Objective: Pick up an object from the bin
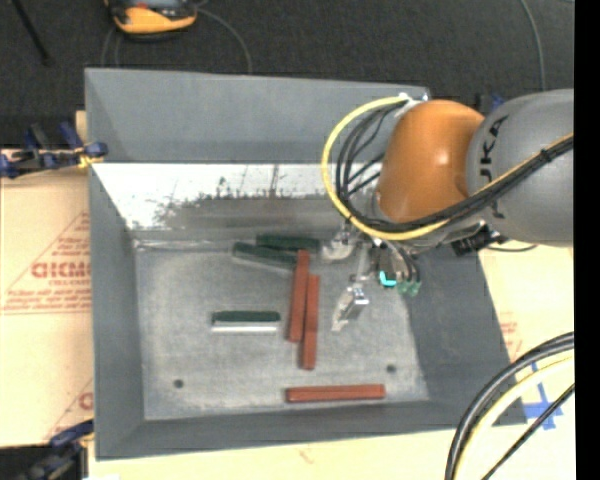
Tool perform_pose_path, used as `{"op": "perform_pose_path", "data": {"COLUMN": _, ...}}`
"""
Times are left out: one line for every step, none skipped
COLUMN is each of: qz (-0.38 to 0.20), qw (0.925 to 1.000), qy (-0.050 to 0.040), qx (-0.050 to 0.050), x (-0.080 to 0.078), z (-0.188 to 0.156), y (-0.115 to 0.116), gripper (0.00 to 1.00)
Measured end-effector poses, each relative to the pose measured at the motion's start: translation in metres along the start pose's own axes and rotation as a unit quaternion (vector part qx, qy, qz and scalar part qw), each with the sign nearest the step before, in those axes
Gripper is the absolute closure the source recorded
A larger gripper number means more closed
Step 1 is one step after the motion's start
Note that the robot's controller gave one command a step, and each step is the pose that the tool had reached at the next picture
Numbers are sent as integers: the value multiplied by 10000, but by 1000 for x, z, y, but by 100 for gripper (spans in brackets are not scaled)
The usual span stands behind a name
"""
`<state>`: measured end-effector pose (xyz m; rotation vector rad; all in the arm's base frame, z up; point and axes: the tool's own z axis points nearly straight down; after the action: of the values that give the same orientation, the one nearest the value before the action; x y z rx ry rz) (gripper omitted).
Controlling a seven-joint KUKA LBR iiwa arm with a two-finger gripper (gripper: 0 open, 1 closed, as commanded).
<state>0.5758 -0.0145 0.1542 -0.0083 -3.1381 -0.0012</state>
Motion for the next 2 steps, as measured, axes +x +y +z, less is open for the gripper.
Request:
{"op": "perform_pose_path", "data": {"qz": -1, "qw": 10000, "qy": -38, "qx": 2, "x": -2, "z": -4, "y": 0, "gripper": 0}}
{"op": "perform_pose_path", "data": {"qz": 253, "qw": 9996, "qy": -71, "qx": 37, "x": -18, "z": 65, "y": 35, "gripper": 100}}
